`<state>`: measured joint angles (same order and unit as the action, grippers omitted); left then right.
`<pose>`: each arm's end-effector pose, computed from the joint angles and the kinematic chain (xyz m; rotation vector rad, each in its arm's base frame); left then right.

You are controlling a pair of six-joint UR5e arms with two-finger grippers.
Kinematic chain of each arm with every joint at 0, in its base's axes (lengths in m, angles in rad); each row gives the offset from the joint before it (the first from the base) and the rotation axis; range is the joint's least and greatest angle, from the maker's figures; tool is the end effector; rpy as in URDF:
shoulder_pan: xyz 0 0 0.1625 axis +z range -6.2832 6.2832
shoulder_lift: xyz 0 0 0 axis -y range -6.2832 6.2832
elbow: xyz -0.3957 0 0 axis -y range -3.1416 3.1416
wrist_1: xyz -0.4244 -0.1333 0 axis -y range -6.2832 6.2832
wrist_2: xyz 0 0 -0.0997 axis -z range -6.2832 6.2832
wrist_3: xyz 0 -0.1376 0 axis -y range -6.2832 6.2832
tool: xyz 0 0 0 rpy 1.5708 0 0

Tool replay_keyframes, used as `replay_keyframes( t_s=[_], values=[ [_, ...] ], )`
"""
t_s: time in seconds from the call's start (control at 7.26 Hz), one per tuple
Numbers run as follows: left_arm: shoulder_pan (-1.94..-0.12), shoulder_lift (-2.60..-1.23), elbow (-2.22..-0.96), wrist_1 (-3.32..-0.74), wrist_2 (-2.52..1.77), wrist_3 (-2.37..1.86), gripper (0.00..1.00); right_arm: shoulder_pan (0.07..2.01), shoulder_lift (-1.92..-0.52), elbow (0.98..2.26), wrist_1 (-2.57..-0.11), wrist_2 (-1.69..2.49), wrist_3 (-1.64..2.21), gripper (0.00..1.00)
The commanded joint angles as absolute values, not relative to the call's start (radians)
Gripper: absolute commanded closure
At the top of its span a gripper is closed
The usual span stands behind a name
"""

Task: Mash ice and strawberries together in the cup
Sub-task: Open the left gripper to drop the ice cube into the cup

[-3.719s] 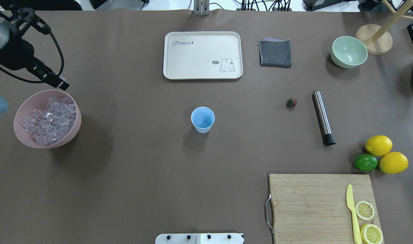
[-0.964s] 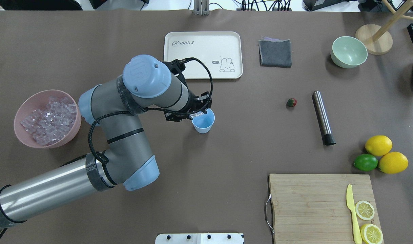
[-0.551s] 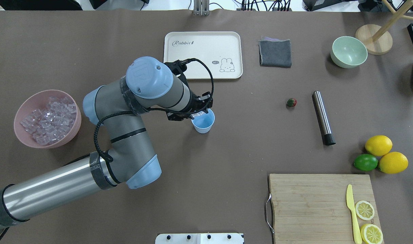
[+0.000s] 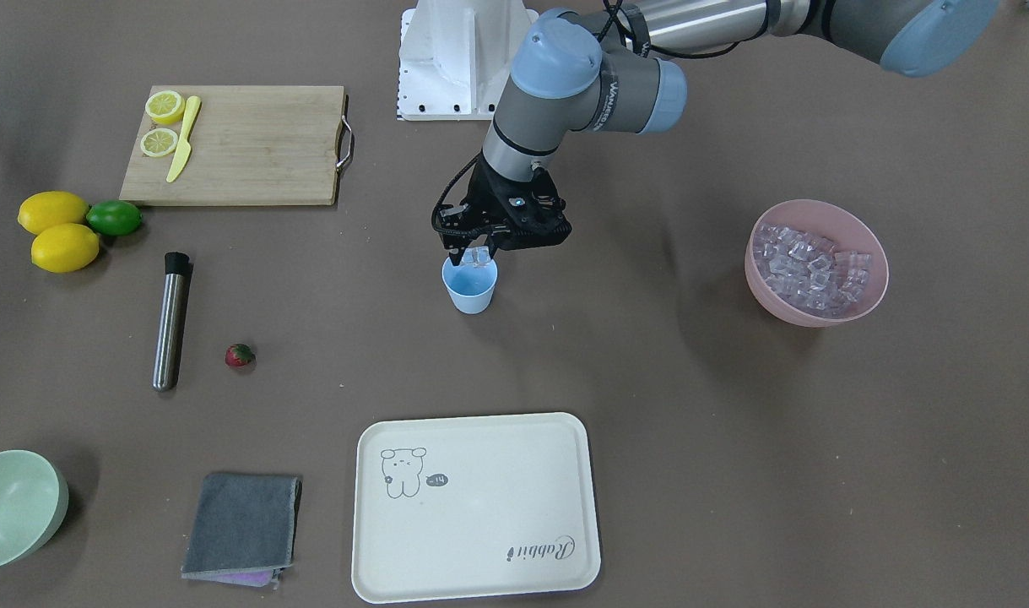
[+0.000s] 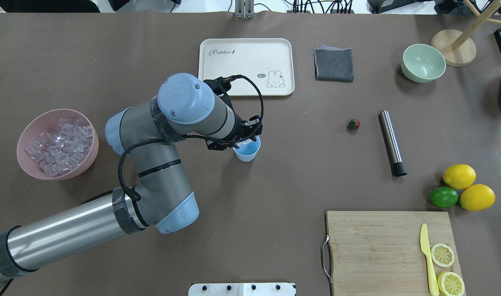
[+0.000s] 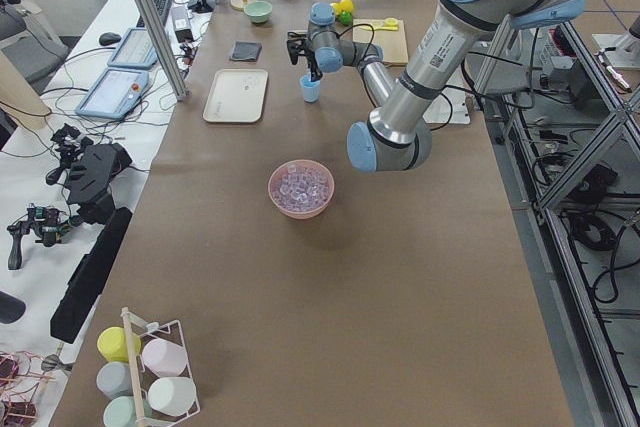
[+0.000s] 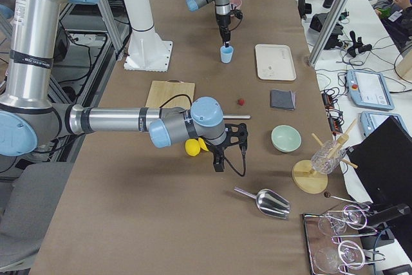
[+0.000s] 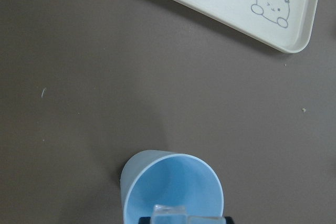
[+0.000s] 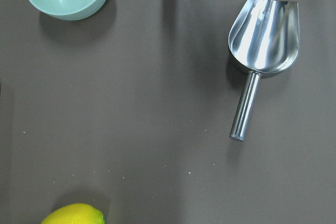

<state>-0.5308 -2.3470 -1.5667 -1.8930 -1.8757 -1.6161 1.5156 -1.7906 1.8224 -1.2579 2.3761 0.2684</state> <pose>0.5947 -0.4558 0.1204 -0.0048 1.1244 -0.3478 0.0084 -0.4651 0.5912 0.1930 -0.8386 0.0611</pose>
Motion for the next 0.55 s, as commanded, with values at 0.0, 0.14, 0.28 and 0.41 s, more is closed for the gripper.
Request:
replay_keyframes(
  t_s=[0.0, 0.14, 0.28, 0.41],
  values=[
    [-0.529, -2.344, -1.566, -1.92, -1.834, -1.608, 0.02, 1.514, -1.79, 1.821, -1.258, 2.375, 0.27, 0.0],
    [-0.523, -2.344, -1.568, -1.922, -1.816, -1.606, 0.02, 1.516, -1.79, 1.822, -1.258, 2.376, 0.27, 0.0],
    [-0.523, -2.342, -1.569, -1.922, -1.816, -1.605, 0.02, 1.516, -1.79, 1.822, -1.258, 2.376, 0.271, 0.0],
    [-0.523, -2.342, -1.575, -1.921, -1.819, -1.605, 0.02, 1.516, -1.79, 1.822, -1.258, 2.376, 0.272, 0.0]
  ],
)
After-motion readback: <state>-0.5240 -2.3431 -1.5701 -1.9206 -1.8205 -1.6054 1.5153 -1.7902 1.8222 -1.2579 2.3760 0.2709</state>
